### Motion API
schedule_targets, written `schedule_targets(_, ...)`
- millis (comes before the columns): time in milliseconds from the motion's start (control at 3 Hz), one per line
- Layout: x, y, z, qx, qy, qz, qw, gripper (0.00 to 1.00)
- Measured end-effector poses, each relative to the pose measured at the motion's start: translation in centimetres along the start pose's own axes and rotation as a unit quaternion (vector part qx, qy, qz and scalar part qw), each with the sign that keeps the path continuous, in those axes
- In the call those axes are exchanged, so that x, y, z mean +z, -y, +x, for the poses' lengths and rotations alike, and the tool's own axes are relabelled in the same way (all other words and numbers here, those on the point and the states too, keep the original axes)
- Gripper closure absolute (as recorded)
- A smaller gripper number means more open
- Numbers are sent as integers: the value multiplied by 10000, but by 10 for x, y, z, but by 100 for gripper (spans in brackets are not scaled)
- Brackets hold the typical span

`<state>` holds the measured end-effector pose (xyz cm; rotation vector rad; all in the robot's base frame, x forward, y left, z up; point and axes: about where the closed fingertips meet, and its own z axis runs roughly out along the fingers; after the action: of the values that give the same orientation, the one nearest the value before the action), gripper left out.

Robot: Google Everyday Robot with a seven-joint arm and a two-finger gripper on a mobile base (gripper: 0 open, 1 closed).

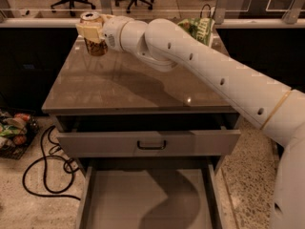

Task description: Place orange can into middle drawer

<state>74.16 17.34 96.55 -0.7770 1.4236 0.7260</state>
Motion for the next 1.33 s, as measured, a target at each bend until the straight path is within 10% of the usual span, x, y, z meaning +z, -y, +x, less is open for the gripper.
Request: schedule_targets(1333, -168, -69, -1, -110, -297, 361, 9988, 100)
